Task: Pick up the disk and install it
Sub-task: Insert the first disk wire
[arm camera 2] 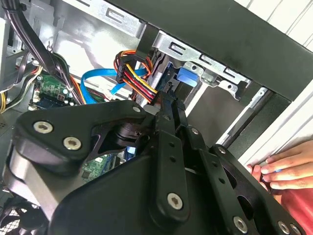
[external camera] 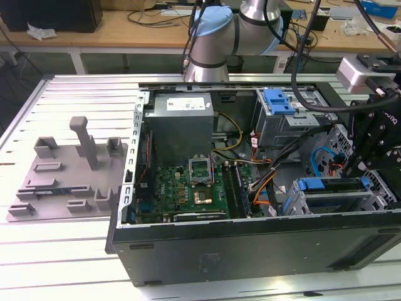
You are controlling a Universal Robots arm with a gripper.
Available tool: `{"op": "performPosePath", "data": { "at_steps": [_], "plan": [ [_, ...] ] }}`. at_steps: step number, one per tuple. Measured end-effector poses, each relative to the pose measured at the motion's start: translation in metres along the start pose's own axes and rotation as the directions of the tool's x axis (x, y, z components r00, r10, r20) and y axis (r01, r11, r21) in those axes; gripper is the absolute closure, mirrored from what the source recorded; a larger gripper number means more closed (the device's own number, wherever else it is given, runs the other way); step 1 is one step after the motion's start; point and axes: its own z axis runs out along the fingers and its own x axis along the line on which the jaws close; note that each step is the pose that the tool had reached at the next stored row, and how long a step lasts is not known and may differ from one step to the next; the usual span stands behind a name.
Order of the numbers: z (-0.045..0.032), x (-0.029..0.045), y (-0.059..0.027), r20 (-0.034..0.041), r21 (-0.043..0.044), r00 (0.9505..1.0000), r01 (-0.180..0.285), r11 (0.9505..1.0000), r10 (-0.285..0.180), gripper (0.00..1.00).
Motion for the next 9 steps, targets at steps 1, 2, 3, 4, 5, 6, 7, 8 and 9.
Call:
{"op": "performPosePath", "data": {
  "at_steps": [1, 2, 3, 4, 5, 6, 7, 8, 9],
  "plan": [
    [0.0000, 0.0000, 0.0001, 0.0000, 0.0001, 1.0000, 0.001, 1.0000, -0.001, 0.84],
    [0.0000, 0.0000, 0.0001, 0.0000, 0.0001, 1.0000, 0.001, 1.0000, -0.001, 0.84],
    [0.0000, 0.0000, 0.0001, 0.0000, 0.0001, 1.0000, 0.002, 1.0000, -0.002, 0.84],
    [0.0000, 0.0000, 0.0001, 0.0000, 0.0001, 1.0000, 0.002, 1.0000, -0.002, 0.84],
    [0.0000, 0.0000, 0.0001, 0.0000, 0.0001, 1.0000, 0.002, 1.0000, -0.002, 0.84],
    [0.0000, 0.0000, 0.0001, 0.0000, 0.0001, 1.0000, 0.002, 1.0000, -0.002, 0.84],
    [0.0000, 0.0000, 0.0001, 0.0000, 0.0001, 1.0000, 0.002, 1.0000, -0.002, 0.84],
    [0.0000, 0.0000, 0.0001, 0.0000, 0.0001, 1.0000, 0.003, 1.0000, -0.003, 0.84],
    [0.0000, 0.0000, 0.0001, 0.0001, 0.0001, 1.0000, 0.003, 1.0000, -0.003, 0.84]
  ]
}}
